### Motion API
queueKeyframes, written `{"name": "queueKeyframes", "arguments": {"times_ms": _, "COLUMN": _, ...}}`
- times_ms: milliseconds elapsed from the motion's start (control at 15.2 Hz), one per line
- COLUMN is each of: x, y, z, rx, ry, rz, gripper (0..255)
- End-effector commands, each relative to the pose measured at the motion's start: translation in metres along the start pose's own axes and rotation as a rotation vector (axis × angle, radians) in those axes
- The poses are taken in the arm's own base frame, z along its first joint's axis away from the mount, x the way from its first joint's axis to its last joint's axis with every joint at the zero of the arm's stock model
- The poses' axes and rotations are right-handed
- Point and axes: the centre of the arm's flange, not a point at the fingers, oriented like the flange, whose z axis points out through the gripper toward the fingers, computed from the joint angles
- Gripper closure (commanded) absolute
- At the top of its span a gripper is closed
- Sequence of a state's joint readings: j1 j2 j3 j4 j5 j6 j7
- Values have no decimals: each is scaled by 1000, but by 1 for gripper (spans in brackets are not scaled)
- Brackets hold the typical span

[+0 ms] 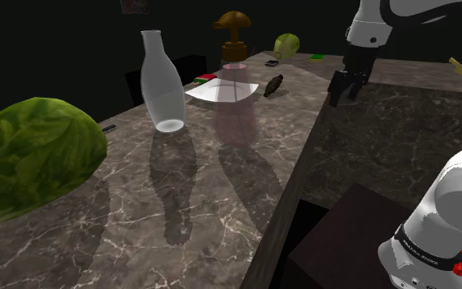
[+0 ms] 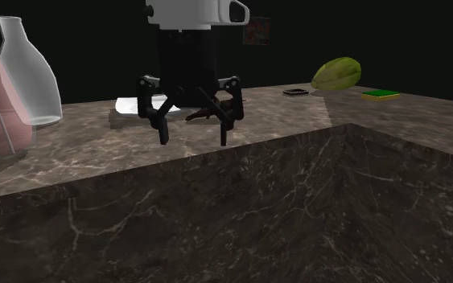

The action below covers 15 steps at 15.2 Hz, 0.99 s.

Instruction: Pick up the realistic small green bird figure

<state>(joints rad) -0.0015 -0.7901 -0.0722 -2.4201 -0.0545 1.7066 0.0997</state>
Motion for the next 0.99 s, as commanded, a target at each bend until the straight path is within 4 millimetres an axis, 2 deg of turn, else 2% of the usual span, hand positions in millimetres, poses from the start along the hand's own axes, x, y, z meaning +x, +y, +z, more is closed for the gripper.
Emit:
{"name": "queueKeyframes", "arguments": {"times_ms": 0, "x": 0, "y": 0, "z": 0, "rx": 0, "ry": 0, "rz": 0, "gripper": 0}}
{"name": "queueKeyframes", "arguments": {"times_ms": 462, "x": 79, "y": -28, "z": 11, "rx": -15, "ry": 64, "rz": 245, "gripper": 0}}
{"name": "queueKeyframes", "arguments": {"times_ms": 924, "x": 162, "y": -36, "z": 17, "rx": -29, "ry": 129, "rz": 489, "gripper": 0}}
